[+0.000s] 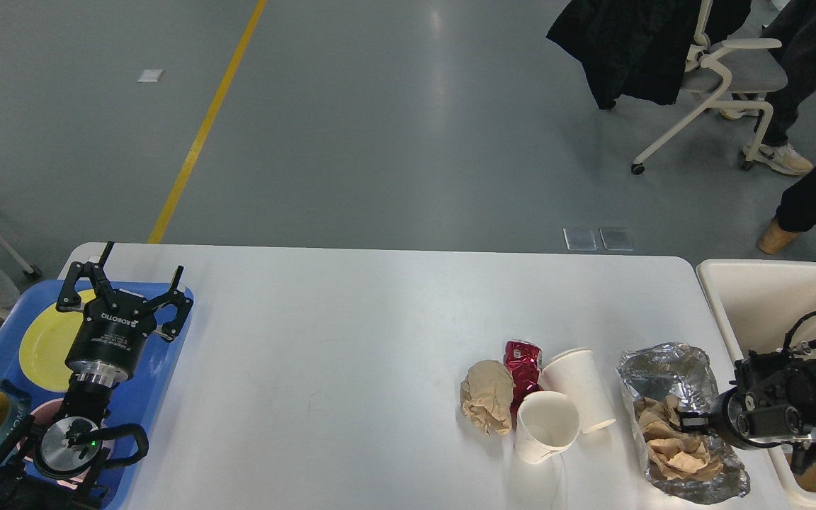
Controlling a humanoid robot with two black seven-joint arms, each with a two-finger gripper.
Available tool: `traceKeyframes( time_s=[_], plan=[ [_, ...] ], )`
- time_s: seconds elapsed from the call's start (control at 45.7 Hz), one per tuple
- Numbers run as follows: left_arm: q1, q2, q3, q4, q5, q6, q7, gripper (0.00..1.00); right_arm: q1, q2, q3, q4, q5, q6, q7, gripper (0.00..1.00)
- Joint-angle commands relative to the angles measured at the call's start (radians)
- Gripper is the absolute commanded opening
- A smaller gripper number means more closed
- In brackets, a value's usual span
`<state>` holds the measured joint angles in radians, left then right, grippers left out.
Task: Tidy desktop
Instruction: 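Grasp the foil packet and lift it toward the white bin, then lower the foil packet into the white bin and release it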
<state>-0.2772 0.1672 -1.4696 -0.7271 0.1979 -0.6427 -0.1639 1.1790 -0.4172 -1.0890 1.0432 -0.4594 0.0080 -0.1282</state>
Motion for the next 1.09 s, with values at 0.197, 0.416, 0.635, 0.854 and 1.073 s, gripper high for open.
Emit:
traceKeyframes(
  time_s=[0.197, 0.416, 0.635, 0.854, 1.073],
  plan=[
    [-0.001, 0.000, 0.000, 0.000, 0.000, 0.000, 0.000, 0.96, 0.191, -0.133, -0.005, 0.130, 0.038, 0.187, -0.001, 0.00],
    [-0.001, 0.000, 0.000, 0.000, 0.000, 0.000, 0.000, 0.96, 0.456, -0.255, -0.080, 0.239, 0.039, 0.377, 0.002, 0.00],
    [-0.001, 0.000, 0.000, 0.000, 0.000, 0.000, 0.000, 0.96, 0.753, -0.287, -0.233, 0.273, 0.134, 0.636, 0.009, 0.00],
    [0.000, 0.000, 0.000, 0.000, 0.000, 0.000, 0.000, 0.96, 1.085, -0.181, -0.469, 0.454, 0.145, 0.664, 0.012, 0.00],
    [-0.001, 0.000, 0.002, 0.000, 0.000, 0.000, 0.000, 0.96, 1.128, -0.144, -0.494, 0.492, 0.171, 0.649, 0.015, 0.00]
  ],
)
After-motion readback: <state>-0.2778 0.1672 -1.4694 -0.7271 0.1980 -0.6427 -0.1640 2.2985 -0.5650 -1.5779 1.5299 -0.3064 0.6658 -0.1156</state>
